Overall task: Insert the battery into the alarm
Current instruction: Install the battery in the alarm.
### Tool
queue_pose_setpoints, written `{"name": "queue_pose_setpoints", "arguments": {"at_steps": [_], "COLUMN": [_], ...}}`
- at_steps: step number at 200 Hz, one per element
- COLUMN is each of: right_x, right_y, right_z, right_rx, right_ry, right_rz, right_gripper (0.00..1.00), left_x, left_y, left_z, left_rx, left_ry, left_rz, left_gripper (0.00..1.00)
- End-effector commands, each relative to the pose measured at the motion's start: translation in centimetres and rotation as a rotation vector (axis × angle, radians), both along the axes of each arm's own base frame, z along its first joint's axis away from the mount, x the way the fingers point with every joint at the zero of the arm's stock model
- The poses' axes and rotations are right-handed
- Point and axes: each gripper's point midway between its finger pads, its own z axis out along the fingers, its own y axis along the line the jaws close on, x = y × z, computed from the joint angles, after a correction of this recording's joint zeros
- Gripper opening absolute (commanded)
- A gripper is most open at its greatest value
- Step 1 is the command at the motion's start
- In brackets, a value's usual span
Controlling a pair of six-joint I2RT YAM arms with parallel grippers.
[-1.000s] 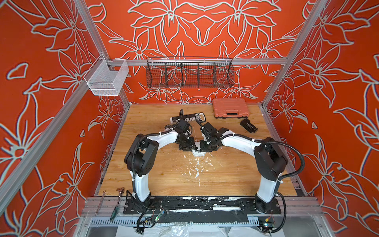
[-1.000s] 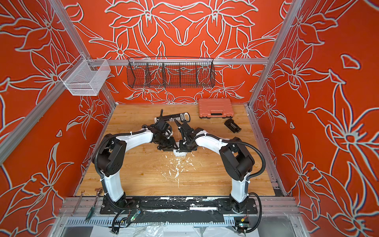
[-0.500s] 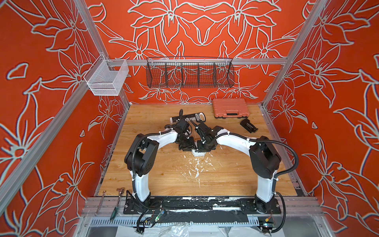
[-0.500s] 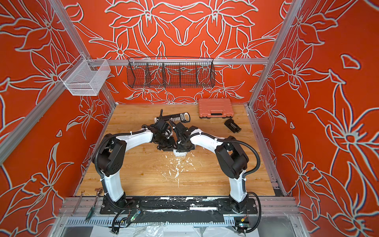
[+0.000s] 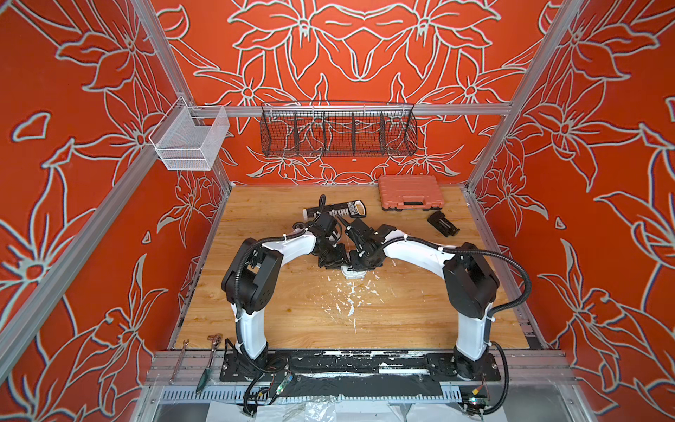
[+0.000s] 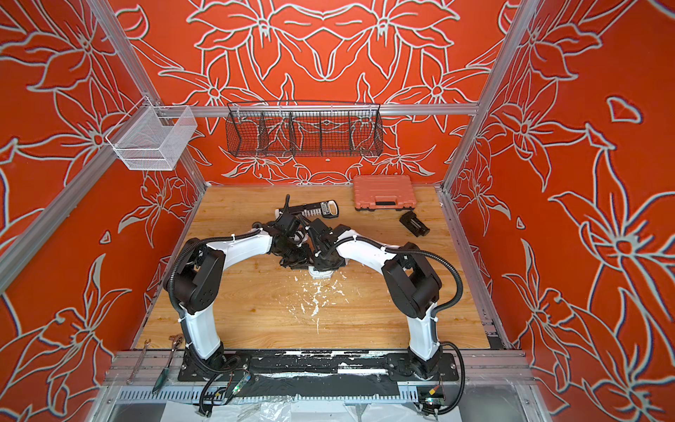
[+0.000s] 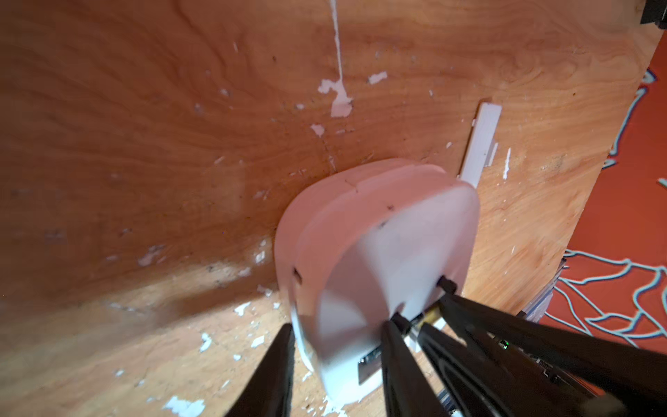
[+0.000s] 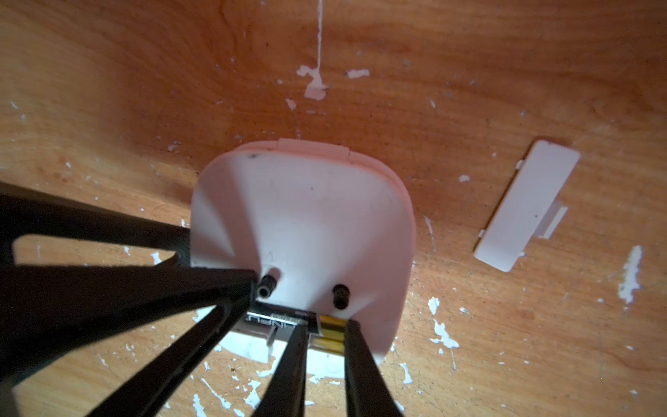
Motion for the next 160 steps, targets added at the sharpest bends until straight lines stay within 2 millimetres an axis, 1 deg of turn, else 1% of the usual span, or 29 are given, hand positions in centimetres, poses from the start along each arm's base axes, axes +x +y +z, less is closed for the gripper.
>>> {"name": "queue_pose_setpoints", "arguments": {"at_steps": [1, 18, 35, 51, 73, 86, 106, 120, 142, 160], "right_x": [0.7, 0.8, 0.7, 0.7, 1.0, 1.2, 1.2, 0.9, -0.1, -0.6], "right_y": [0.7, 1.0, 1.0, 0.9, 0.6, 0.2, -0.5, -1.0, -1.9, -3.2], "right_z": [2.5, 2.8, 2.4, 2.5, 3.8, 4.5, 5.3, 5.2, 4.4, 3.4], "right_rx": [0.027, 0.040, 0.027, 0.024, 0.043, 0.046, 0.070, 0.098, 0.109, 0.061], "right_ry": [-0.085, -0.096, -0.084, -0.091, -0.141, -0.162, -0.166, -0.145, -0.110, -0.088], "right_rz": [0.020, 0.033, 0.038, 0.036, 0.022, 0.019, -0.002, -0.030, -0.042, -0.052], "right_gripper": [0.25, 0.27, 0.27, 0.27, 0.27, 0.33, 0.40, 0.44, 0.49, 0.54], "left_x": [-0.7, -0.8, -0.7, -0.8, -0.8, -0.8, -0.4, 0.1, 1.1, 1.9], "left_y": [0.8, 0.8, 0.8, 0.9, 0.9, 0.7, 0.2, -0.1, -0.4, -1.0], "left_z": [-1.2, -1.1, -1.1, -1.1, -0.9, -0.6, 1.0, 2.5, 4.9, 5.9], "left_rx": [0.049, 0.051, 0.051, 0.051, 0.047, 0.038, -0.001, -0.020, -0.034, -0.040], "left_ry": [0.020, 0.018, 0.016, 0.017, 0.009, 0.005, -0.035, -0.083, -0.168, -0.195], "left_rz": [0.013, 0.014, 0.016, 0.015, 0.015, 0.013, -0.001, -0.014, -0.041, -0.097], "left_gripper": [0.37, 0.37, 0.37, 0.37, 0.37, 0.38, 0.42, 0.45, 0.51, 0.54]}}
